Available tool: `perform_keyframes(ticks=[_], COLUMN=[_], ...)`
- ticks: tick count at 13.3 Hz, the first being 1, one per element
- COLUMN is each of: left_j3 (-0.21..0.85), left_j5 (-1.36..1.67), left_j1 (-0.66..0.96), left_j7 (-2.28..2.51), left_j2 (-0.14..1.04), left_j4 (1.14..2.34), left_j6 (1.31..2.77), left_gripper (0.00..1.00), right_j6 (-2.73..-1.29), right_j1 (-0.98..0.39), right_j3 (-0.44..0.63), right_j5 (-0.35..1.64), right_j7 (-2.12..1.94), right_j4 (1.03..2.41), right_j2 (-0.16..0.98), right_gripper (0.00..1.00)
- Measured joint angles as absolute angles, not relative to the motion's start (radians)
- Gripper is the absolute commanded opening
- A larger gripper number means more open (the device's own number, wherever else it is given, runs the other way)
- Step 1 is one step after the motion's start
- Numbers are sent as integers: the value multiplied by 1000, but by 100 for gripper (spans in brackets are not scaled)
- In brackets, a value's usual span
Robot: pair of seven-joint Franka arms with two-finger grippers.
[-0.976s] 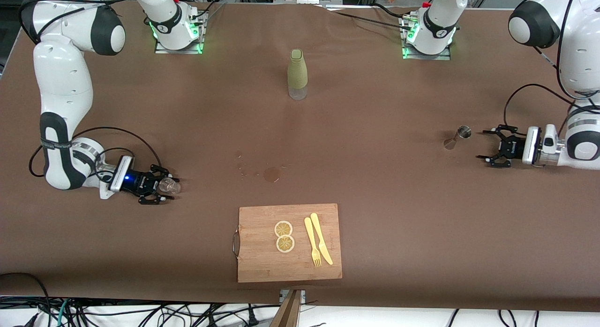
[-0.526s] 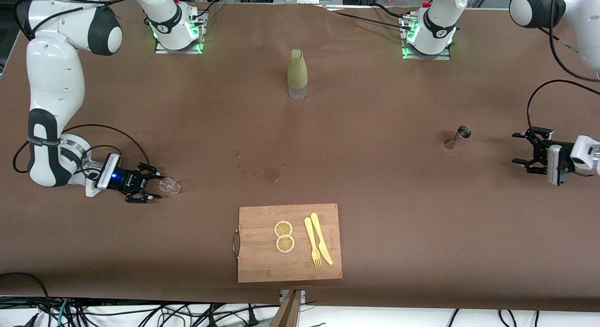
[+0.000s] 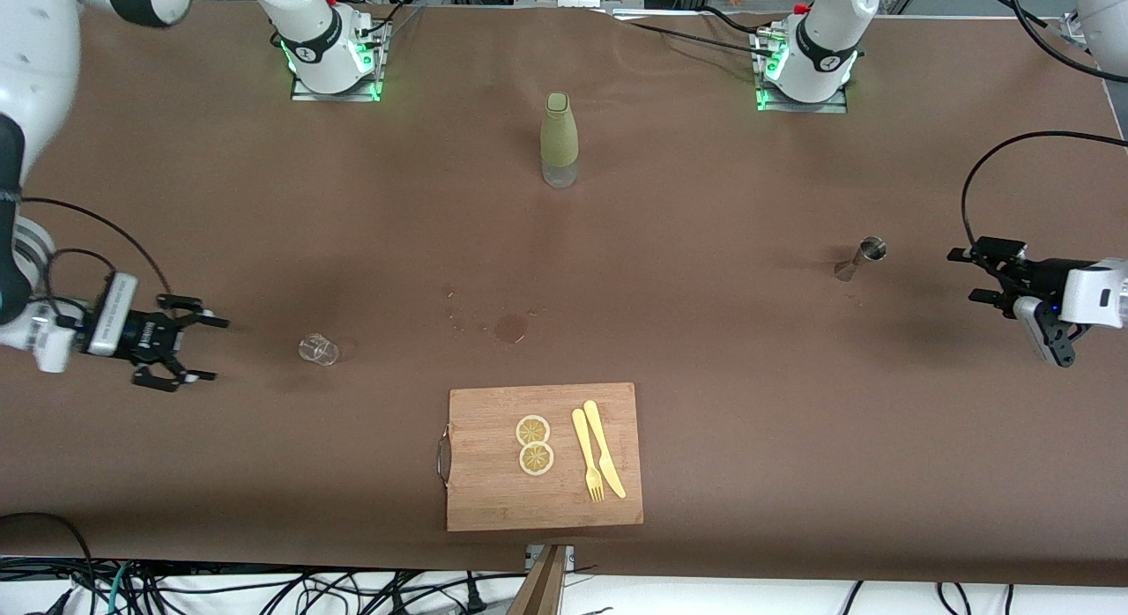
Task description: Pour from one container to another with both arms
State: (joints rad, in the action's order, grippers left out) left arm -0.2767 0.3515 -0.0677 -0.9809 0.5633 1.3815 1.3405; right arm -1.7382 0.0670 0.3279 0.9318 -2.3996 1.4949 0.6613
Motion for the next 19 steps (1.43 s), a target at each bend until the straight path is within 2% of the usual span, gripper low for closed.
perform_keyframes(ticks=[3,6,10,15,19], left_j3=[-168,-81,-54,-72,15], left_j5=[300,194,156,121,111], left_j1=[-40,-2,18,11,29], left_j7=[-673,-496,-470,-344,-54], left_j2=[463,360,260,198,171], left_j4=[1381,1380,1377,1329,1307], left_j6=[1314,1310,1316,1328,1326], left_gripper=[100,100,100,100,100], right_j6=[-1855,-1911,-1926,-1937,-1953], right_j1=[58,49,-26,-96,-105], right_j3=[289,262,249,246,245], right_j5=[823,660,377,195,185], right_j7=[-2278,-2049,-1580,-1119,-1032], right_j4=[1555,1620,1649,1723,1737], right_j2=[512,389,260,193,191], right_gripper=[100,100,100,100,100])
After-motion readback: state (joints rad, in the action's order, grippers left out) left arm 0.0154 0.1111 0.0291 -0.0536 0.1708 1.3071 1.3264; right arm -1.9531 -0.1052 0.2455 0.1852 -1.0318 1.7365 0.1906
